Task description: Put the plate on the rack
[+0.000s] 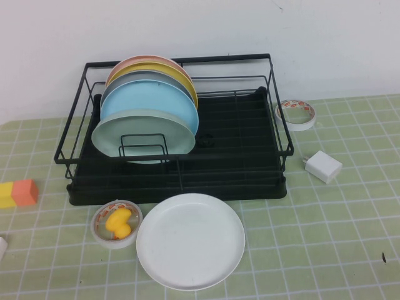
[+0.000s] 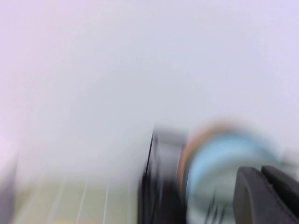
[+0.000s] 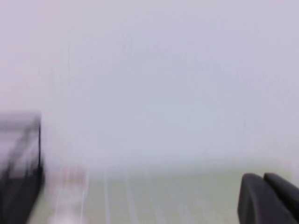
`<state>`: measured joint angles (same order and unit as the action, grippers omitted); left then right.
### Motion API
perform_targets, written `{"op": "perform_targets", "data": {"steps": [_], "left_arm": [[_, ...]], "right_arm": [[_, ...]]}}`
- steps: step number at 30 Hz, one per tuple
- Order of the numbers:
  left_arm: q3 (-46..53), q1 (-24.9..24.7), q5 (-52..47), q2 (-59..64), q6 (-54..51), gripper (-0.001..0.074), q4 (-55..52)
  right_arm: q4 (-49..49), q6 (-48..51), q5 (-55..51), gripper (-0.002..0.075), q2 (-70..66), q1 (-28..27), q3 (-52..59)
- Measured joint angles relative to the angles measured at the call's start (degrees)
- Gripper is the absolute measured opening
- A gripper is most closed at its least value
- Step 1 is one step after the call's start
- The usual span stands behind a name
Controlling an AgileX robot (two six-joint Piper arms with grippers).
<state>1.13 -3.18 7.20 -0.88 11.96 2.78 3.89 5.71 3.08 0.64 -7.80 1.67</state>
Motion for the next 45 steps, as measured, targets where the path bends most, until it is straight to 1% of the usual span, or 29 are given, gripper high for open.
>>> {"op": "perform_targets", "data": {"steps": [3, 7, 12, 17, 19, 21, 26, 29, 32, 35, 37, 39, 41, 45], "left_arm": [[0.0, 0.0, 9.5, 0.0, 0.0, -0.0003, 0.0], [0.0, 0.0, 18.0, 0.0, 0.0, -0.0003, 0.0], [0.0, 0.0, 25.8, 0.0, 1.1, -0.0003, 0.0], [0.0, 0.0, 29.4, 0.0, 3.3, -0.0001, 0.0], [-0.2, 0.0, 26.3, 0.0, 3.9, -0.0002, 0.0], [-2.5, 0.0, 18.7, 0.0, 4.3, -0.0002, 0.0], [-14.5, 0.0, -6.1, 0.2, 0.2, -0.0002, 0.0], [-20.5, 0.0, -17.4, 2.5, -1.1, -0.0002, -0.8], [-23.2, 0.0, -24.8, 6.5, -1.7, -0.0002, -1.7], [-23.5, 0.0, -29.4, 10.6, -1.7, -0.0002, -1.9], [-23.5, 0.0, -31.7, 12.7, -1.7, -0.0002, -1.8], [-23.5, 0.0, -33.3, 14.2, -1.7, -0.0002, -0.9], [-23.3, 0.0, -33.9, 15.0, -1.7, -0.0002, 1.0], [-20.8, 0.0, -33.6, 15.2, -1.7, -0.0002, 5.2]], "right_arm": [[0.0, 0.0, 10.4, -0.0002, 0.0, 0.0, 0.0], [0.0, 0.0, 18.4, -0.0002, 0.0, 0.0, 0.0], [0.6, 0.0, 26.2, -0.0002, 0.0, 0.0, 0.0], [0.8, 0.0, 28.0, -0.0002, 0.0, 0.0, 0.0], [0.8, 0.0, 25.9, -0.0002, 0.1, 0.0, -0.3], [0.4, 0.0, 19.1, -0.0002, 0.1, 0.0, -2.0], [-3.9, 0.0, 0.2, -0.0002, -2.2, 0.0, -11.0], [-5.0, 0.0, -10.1, -0.0002, -7.6, 0.0, -17.0], [-4.3, 0.0, -20.1, -0.0002, -15.0, 0.0, -21.9], [-0.5, 0.6, -28.8, -0.0002, -24.0, 0.0, -26.4], [4.3, 4.2, -33.8, -0.0002, -30.3, 0.0, -29.1], [11.4, 11.1, -36.9, -0.0002, -36.0, 0.0, -31.1], [19.8, 18.6, -39.2, -0.0002, -41.4, 0.0, -32.0], [40.6, 36.0, -41.5, -0.0002, -54.4, 0.0, -32.5]]}}
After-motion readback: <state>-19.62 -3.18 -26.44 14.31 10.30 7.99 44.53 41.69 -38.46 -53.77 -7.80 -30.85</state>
